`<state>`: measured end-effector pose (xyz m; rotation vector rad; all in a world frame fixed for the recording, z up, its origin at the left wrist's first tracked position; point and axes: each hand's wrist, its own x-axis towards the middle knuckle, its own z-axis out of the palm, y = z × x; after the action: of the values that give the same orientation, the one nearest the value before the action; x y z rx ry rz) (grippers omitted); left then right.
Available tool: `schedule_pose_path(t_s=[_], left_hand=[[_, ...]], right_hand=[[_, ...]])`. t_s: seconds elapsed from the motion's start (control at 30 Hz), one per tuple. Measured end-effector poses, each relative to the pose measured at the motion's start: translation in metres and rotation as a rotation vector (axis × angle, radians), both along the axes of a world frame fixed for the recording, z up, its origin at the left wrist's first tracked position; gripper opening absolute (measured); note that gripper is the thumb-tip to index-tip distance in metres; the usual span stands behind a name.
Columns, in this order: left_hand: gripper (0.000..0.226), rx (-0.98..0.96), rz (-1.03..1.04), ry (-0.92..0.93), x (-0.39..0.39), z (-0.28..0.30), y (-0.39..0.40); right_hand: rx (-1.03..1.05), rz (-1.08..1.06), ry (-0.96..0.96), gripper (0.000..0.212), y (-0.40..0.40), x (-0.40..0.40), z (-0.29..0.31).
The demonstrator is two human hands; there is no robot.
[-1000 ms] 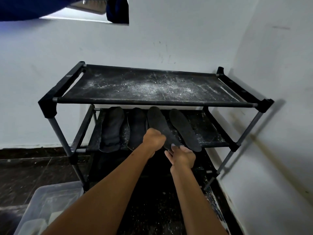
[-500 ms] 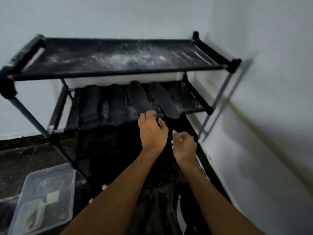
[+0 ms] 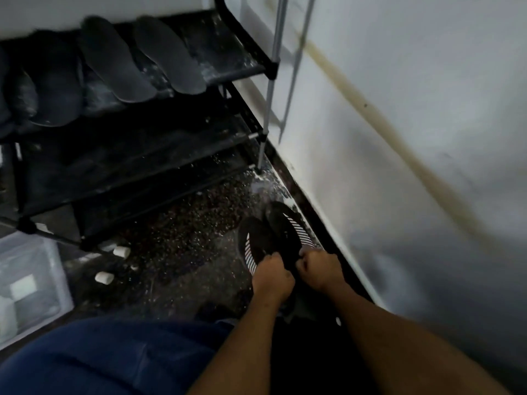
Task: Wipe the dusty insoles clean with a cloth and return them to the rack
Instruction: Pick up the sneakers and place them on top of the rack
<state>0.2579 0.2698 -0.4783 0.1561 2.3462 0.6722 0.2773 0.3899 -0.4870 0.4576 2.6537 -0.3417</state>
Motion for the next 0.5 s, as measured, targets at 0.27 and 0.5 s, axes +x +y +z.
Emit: schedule_pose_path(t_s=[0.27, 0.5], left_hand=[[0.053, -0.119, -0.201, -0.311, 0.043, -0.058, 0.011], [0.033, -0.154, -0.311, -0.281, 0.041, -0.07, 0.002]], right_hand=[[0.016, 0.062, -0.447, 0.059, -0.001, 0.035, -0.051], [0.114, 0.099, -0.36, 0.036, -0.01, 0.033, -0.053]])
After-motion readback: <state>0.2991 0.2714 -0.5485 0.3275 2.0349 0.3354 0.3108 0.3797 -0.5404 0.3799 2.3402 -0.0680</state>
